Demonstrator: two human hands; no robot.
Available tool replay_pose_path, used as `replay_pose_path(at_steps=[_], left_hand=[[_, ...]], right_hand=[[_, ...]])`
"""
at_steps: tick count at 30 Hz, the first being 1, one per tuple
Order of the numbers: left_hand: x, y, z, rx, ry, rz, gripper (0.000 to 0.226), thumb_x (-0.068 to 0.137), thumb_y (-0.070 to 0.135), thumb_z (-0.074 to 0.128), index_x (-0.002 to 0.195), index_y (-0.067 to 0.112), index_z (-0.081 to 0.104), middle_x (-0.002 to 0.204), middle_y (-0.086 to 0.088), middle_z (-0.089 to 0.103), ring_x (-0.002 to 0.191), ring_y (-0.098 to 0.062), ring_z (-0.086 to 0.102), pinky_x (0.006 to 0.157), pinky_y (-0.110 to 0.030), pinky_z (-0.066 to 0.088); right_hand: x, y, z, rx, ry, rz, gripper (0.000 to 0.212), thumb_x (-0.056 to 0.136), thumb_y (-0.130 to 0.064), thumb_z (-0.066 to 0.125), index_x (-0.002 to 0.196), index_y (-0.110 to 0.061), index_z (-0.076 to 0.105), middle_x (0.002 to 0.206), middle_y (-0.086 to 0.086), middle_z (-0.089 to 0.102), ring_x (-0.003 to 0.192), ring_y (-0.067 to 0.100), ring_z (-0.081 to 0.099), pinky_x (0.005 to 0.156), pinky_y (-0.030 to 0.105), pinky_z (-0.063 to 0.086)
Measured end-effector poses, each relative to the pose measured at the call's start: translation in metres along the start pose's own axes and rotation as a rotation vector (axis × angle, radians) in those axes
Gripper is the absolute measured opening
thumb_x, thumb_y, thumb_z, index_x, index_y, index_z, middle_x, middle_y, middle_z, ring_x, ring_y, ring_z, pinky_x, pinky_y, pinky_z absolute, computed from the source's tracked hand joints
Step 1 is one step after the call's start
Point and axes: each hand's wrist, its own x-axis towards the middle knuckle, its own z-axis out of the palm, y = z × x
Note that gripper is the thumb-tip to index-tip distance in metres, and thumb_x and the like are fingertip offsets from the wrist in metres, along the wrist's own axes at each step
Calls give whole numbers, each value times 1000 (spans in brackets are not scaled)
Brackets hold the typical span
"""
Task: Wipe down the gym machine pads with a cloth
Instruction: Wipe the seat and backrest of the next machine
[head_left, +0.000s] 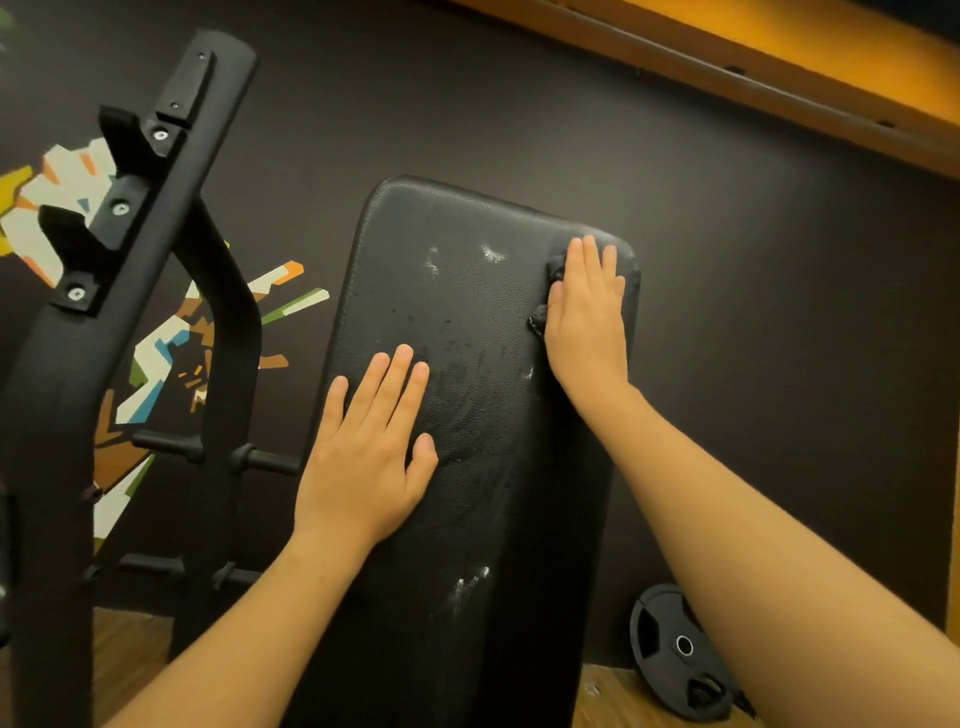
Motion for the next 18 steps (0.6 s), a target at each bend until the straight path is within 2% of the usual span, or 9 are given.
replay_pose_path(at_steps=[6, 10, 13, 18], left_hand=[[0, 1, 1, -28, 34, 2, 66, 100, 39, 33, 161, 17, 24, 170, -4, 15, 157, -20, 9, 127, -49, 13], [0, 1, 2, -29, 39, 5, 65, 100, 38, 34, 161, 17, 25, 170, -3, 16, 157, -20, 9, 126, -49, 13], [0, 0, 2, -21, 33, 2, 66, 100, 39, 34, 162, 18, 23, 170, -3, 14, 157, -20, 7, 127, -48, 11], [0, 0, 2, -5, 21, 7, 66, 101, 39, 33, 162, 17, 22, 170, -4, 13, 158, -20, 6, 127, -48, 9]], right_hand=[[10, 6, -3, -72, -54, -85, 52, 111, -13, 27, 160, 1, 18, 169, 17, 16, 158, 34, 4, 127, 48, 8], [28, -3, -3, -43, -36, 12, 52, 112, -15, 26, 160, 0, 16, 169, 16, 13, 157, 35, 3, 127, 47, 7], [1, -9, 6, -32, 33, 19, 52, 112, -15, 27, 161, -2, 16, 170, 14, 14, 158, 34, 3, 128, 45, 6], [-7, -4, 5, -73, -42, -19, 53, 112, -16, 27, 161, -2, 14, 170, 14, 12, 158, 33, 2, 129, 46, 7]])
